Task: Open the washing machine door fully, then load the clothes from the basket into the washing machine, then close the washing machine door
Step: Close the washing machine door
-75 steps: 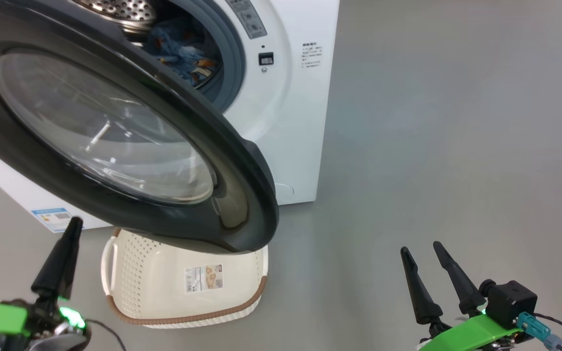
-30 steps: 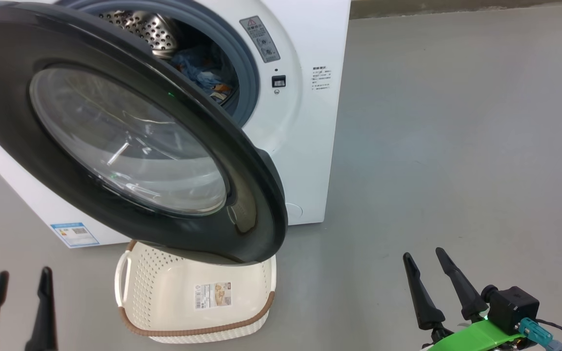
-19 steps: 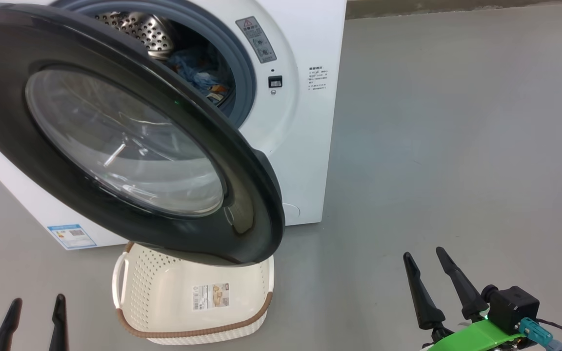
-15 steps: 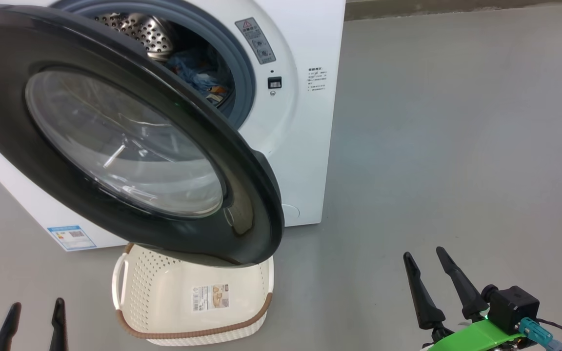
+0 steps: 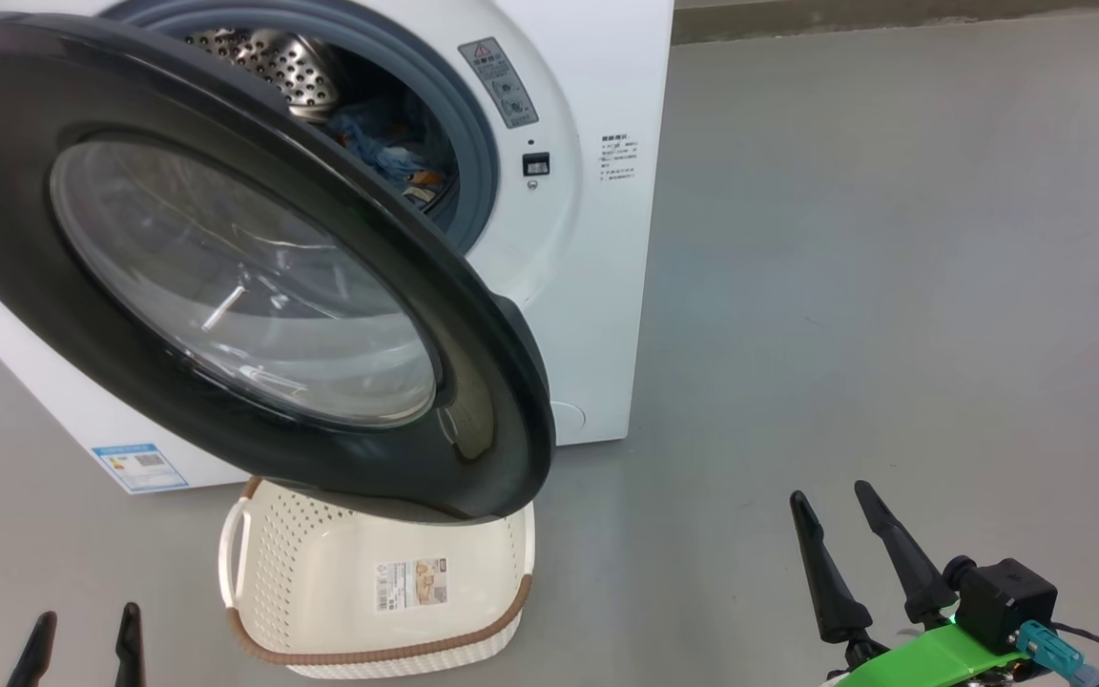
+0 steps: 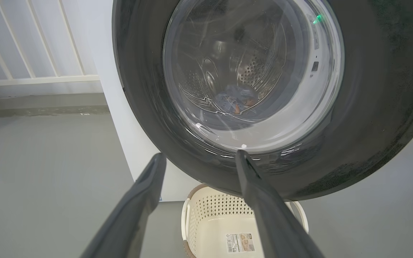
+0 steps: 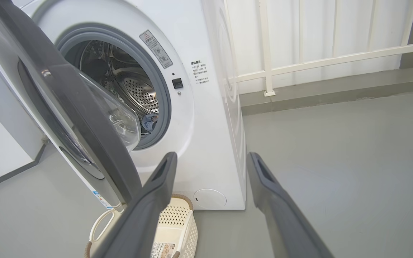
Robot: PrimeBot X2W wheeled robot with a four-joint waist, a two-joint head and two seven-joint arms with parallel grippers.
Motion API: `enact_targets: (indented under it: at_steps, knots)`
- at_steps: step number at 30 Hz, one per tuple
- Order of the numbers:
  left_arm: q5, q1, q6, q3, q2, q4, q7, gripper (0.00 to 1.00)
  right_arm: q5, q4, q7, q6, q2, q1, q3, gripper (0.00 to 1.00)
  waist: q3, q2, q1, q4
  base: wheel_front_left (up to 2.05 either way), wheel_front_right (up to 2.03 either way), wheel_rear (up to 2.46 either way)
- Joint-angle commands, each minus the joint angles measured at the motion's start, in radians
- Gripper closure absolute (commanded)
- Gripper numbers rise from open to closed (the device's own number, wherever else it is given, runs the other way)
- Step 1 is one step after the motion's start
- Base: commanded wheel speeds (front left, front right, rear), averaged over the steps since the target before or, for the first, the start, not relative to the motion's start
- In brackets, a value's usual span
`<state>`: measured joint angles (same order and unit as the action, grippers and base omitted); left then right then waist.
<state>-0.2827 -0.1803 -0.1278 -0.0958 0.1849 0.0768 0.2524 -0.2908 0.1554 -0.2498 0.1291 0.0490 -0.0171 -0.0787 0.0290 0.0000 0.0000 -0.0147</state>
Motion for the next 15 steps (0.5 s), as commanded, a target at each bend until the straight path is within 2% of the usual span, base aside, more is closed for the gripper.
enact_targets:
  at_steps: [1, 15]
  knots:
    - [0.010, 0.030, -0.003, -0.035, 0.013, -0.023, 0.009, 0.00, 0.017, -0.029, -0.012, 0.002, 0.001, -0.007, -0.020, 0.00, 0.000, 0.0000, 0.0000, 0.000, 0.00, 0.00, 0.00]
    - [0.018, 0.012, -0.003, -0.037, 0.000, -0.015, 0.009, 0.00, 0.015, -0.024, -0.012, 0.002, 0.001, -0.007, -0.019, 0.00, -0.006, 0.0000, 0.0000, 0.006, 0.00, 0.00, 0.00]
